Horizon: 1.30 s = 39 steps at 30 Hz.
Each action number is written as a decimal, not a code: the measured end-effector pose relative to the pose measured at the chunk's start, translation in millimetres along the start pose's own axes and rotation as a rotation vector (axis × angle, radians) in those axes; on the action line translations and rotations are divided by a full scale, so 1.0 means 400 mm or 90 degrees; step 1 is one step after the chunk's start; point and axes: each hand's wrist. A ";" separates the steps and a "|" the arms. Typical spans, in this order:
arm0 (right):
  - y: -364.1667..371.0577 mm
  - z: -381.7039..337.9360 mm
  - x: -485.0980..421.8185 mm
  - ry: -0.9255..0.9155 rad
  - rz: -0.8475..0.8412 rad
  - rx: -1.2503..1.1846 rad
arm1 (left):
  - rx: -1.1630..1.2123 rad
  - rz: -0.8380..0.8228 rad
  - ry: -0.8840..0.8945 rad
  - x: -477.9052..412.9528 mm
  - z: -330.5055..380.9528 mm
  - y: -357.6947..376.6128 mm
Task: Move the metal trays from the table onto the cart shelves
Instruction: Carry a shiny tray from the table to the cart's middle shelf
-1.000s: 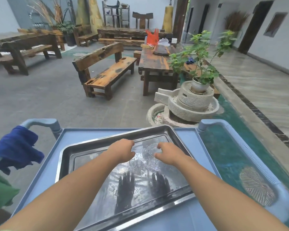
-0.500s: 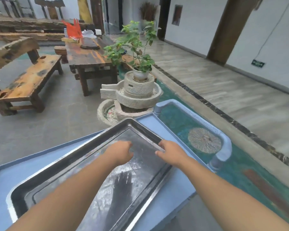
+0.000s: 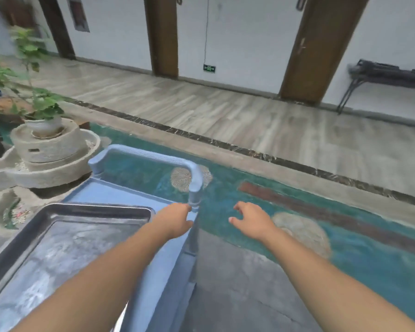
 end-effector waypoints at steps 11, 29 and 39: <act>-0.167 0.627 0.536 0.323 0.155 -0.094 | -0.101 -0.055 0.302 -0.042 0.769 0.144; -0.049 1.035 1.598 0.891 0.395 -0.249 | -0.255 -0.225 0.907 0.353 1.849 0.590; -0.005 1.159 1.843 1.136 0.488 -0.338 | -0.313 -0.315 1.102 0.521 2.230 0.817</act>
Point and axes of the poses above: each hand's wrist, its own x-axis away from the middle knuckle, its own y-axis out of the palm, z = x × y, and after that the axes turned 2 degrees about -z, right-handed
